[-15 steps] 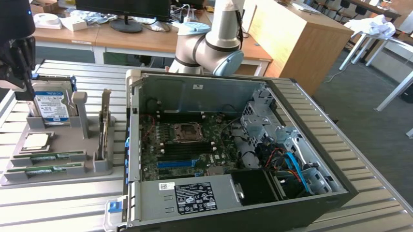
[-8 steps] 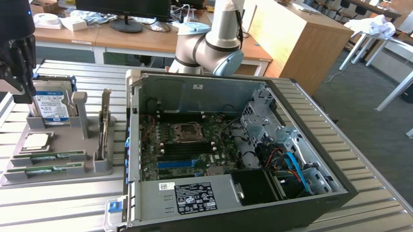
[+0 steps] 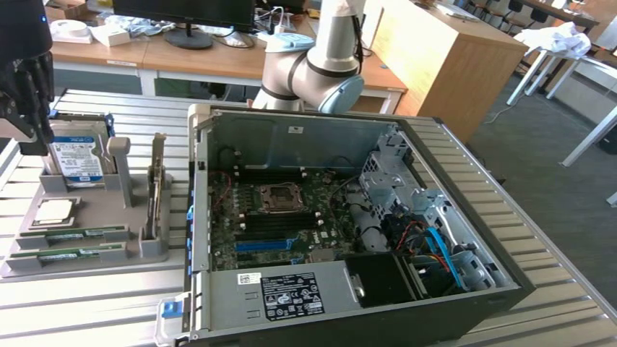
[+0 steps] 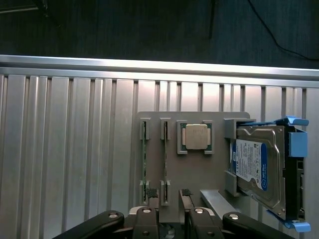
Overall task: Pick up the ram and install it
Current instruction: 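Pick up the ram and move it above insertion slot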
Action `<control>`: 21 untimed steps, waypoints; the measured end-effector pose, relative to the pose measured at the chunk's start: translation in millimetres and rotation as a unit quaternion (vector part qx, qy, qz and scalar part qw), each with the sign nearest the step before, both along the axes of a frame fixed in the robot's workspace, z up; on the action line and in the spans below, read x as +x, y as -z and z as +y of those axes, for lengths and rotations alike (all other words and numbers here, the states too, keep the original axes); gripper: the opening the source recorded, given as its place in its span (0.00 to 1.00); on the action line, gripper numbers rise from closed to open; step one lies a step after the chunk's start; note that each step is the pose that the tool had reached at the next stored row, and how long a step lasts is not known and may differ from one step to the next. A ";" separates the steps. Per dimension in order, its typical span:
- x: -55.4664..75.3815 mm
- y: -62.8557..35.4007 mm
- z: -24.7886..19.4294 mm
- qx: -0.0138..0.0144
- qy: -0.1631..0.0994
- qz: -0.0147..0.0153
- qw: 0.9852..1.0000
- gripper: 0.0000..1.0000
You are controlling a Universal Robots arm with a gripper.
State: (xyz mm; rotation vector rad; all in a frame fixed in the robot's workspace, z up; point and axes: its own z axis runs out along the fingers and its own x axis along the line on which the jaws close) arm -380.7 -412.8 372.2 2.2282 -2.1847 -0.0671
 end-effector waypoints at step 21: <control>0.0 32.8 0.0 0.000 0.000 0.000 1.000 0.30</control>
